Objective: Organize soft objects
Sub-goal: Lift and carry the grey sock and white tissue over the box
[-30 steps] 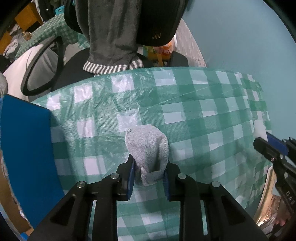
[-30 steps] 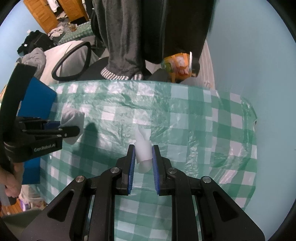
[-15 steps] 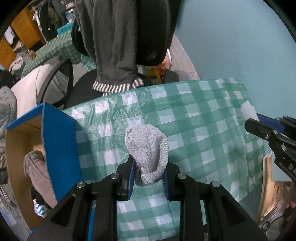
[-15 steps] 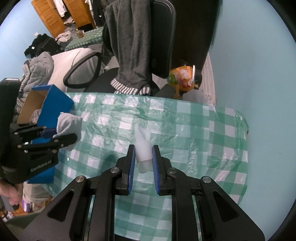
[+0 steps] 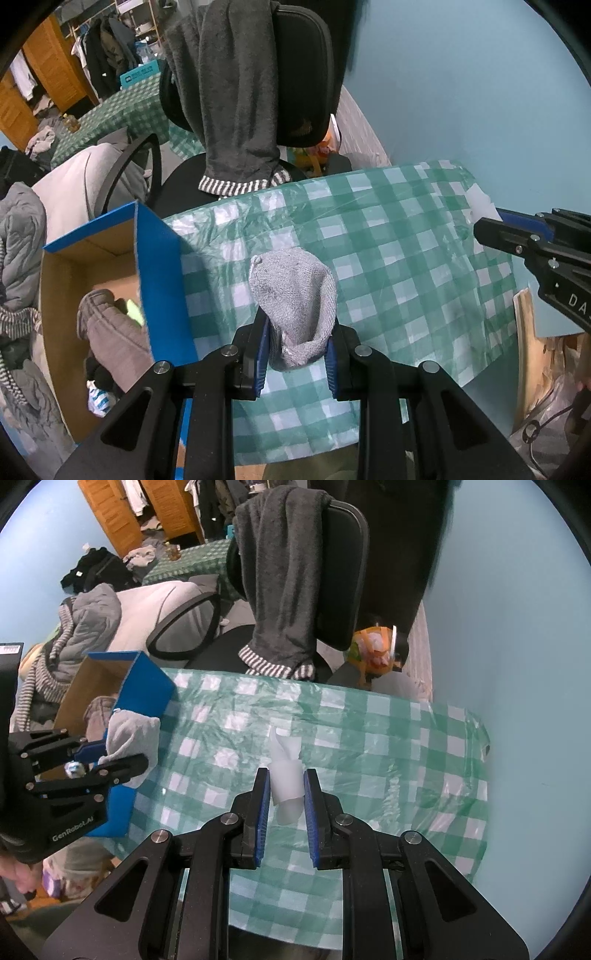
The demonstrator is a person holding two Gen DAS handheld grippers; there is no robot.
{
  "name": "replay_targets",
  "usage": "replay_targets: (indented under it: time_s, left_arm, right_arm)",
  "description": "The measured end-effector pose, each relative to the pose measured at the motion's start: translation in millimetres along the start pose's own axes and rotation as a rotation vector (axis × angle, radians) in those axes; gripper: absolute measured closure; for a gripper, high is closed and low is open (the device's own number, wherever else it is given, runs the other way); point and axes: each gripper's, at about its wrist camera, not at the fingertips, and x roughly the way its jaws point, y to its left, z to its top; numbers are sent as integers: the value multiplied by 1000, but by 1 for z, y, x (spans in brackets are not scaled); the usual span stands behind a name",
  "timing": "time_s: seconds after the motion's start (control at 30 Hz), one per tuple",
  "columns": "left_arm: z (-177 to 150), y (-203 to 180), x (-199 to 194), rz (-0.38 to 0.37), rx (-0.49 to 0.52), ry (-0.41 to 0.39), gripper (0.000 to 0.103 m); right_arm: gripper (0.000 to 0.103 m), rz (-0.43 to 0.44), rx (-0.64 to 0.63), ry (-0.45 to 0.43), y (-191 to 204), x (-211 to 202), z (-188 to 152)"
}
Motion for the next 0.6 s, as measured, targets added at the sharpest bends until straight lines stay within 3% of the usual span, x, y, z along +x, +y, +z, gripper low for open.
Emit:
replay_targets:
  time_s: [0.6]
  left_arm:
    - [-33, 49, -34, 21, -60, -34, 78]
  right_arm:
    - [86, 38, -67, -23, 58, -16, 5]
